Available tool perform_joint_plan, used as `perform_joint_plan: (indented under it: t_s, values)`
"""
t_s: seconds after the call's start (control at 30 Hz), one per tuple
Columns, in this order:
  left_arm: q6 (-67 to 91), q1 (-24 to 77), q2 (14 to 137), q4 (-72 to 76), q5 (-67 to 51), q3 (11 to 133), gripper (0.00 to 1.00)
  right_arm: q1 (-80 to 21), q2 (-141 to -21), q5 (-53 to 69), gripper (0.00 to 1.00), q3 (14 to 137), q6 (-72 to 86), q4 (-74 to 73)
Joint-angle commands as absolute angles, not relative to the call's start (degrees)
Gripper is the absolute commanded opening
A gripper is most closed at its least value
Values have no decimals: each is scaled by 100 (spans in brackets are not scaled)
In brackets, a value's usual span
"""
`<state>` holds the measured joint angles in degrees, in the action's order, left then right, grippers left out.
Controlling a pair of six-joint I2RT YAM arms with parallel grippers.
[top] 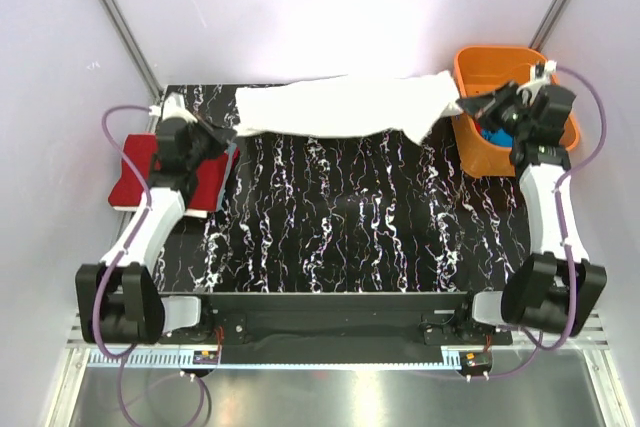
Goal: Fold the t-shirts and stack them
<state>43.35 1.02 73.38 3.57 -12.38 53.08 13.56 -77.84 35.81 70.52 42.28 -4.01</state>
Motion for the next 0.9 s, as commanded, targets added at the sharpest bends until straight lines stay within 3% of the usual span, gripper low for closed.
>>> perform_joint_plan:
  t_s: [0.0, 0.27, 0.63, 0.77, 0.87]
  values:
    - [4289, 158, 6540, 1064, -950, 4651, 0, 1362, -6725, 3103, 0, 6216, 3719, 35]
    - [4122, 176, 5257, 616, -984, 2990, 0, 1362, -4906, 2523, 0, 4221, 3472, -702]
    - [4306, 176, 3289, -727, -371, 1407, 0, 1362, -2735, 1846, 0, 3349, 3006, -2820]
    - [4359, 167, 2936, -879, -36, 1204, 0, 1362, -2531, 1602, 0, 3287, 3217, -2812]
    - [4359, 167, 3093, -792, -26, 1309, 0, 1362, -3004, 1415, 0, 3479, 3121, -2681]
